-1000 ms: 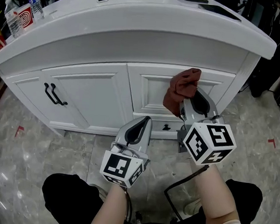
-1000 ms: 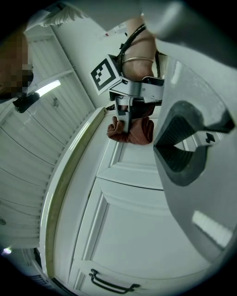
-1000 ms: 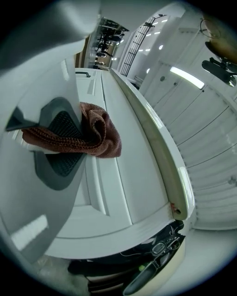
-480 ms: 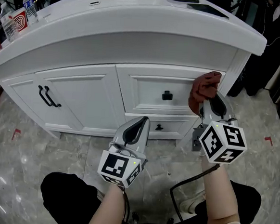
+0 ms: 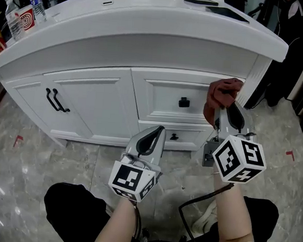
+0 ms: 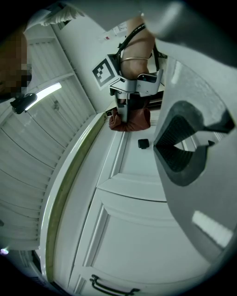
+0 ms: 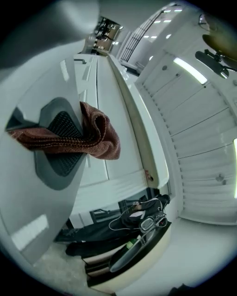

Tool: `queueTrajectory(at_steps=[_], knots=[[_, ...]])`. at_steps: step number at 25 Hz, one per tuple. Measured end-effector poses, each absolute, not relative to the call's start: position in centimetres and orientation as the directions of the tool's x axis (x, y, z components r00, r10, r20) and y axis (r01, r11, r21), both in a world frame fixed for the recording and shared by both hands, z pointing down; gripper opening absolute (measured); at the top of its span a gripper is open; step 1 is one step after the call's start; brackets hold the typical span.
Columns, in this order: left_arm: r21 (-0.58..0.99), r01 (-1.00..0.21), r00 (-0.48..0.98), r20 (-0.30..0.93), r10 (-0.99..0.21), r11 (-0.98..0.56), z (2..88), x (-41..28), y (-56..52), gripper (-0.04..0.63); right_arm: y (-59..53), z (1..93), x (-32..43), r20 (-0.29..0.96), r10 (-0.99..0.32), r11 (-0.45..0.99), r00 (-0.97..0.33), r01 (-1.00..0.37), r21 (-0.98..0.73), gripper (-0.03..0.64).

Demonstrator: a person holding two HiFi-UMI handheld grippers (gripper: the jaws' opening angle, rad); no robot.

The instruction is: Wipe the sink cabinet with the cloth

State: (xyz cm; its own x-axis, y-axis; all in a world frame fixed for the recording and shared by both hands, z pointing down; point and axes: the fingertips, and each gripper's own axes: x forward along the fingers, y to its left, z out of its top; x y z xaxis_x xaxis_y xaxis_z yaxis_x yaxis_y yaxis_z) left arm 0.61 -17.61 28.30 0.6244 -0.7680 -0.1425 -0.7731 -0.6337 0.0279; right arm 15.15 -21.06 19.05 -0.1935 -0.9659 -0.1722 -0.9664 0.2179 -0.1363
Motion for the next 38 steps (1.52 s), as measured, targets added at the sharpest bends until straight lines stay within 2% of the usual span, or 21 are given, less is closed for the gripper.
queueTrajectory(at_steps=[7,16,21,30,38], knots=[[0.042,-0.829,0.549,-0.123,-0.826,-0.558,29.1,-4.1,-17.9,0.0,-21.4,22.5,1.9,-0.121,-0.872,0.487,-0.474,-0.862,-0.139,0.087],[0.072,-0.866,0.485,-0.113,-0.867,-0.494,30.3,-8.3,-18.5,0.0,-24.2,26.5,-4.8,-0.042,-0.828,0.556,-0.559,-0.811,-0.183,0.087],[0.081,-0.862,0.491,-0.117,-0.863,-0.501,30.6,-8.1,-18.8,0.0,-24.5,26.6,-3.8,-0.055,-0.855,0.518,-0.516,-0.841,-0.154,0.087],[0.087,-0.832,0.538,-0.115,-0.835,-0.548,31.1,-5.4,-19.0,0.0,-25.0,27.7,1.6,-0.02,-0.921,0.385,-0.389,-0.9,-0.203,0.086],[0.087,-0.814,0.564,-0.118,-0.817,-0.575,31.0,-3.5,-18.9,0.0,-23.4,26.8,4.4,-0.029,-0.945,0.328,-0.327,-0.936,-0.132,0.086]])
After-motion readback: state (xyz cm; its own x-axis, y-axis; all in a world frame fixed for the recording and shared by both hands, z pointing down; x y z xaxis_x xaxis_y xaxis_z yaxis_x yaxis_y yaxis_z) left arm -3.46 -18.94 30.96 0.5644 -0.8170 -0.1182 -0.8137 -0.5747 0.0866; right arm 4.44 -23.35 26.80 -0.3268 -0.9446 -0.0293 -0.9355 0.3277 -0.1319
